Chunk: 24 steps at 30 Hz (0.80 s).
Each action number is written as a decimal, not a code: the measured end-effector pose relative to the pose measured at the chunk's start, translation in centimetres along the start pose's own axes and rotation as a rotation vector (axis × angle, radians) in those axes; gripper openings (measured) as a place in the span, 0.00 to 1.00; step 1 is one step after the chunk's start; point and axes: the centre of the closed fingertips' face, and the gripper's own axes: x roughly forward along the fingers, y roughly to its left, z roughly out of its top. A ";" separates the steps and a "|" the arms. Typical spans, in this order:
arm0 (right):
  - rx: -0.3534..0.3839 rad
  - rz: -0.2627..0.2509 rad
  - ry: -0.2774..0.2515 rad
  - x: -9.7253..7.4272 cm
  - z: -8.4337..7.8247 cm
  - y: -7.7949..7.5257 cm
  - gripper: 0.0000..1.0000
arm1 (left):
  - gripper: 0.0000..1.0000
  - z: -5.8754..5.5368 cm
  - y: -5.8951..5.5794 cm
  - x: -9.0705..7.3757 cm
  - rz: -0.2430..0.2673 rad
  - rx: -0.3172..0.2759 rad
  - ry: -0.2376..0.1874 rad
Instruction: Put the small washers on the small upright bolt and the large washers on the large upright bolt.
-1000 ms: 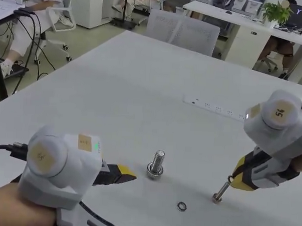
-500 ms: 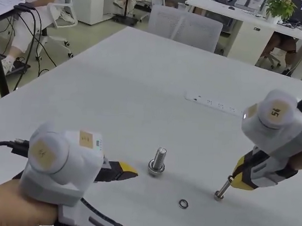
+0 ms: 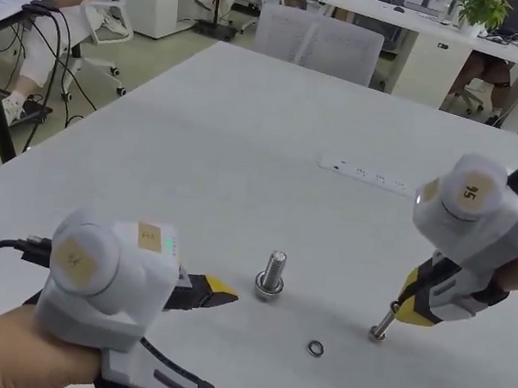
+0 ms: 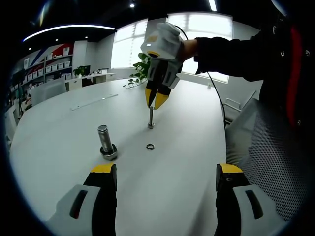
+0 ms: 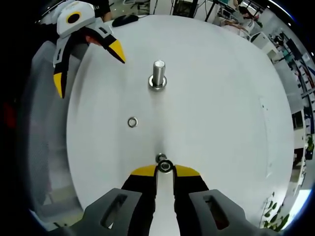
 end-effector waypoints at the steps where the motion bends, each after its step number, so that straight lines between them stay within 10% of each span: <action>1: 0.002 0.002 0.000 0.1 0.0 0.0 0.13 | 0.83 0.0 0.0 0.0 0.000 0.000 0.000; 24: 0.018 0.049 0.014 2.9 -0.2 0.3 0.13 | 0.83 -0.3 0.0 -0.2 0.001 -0.008 0.009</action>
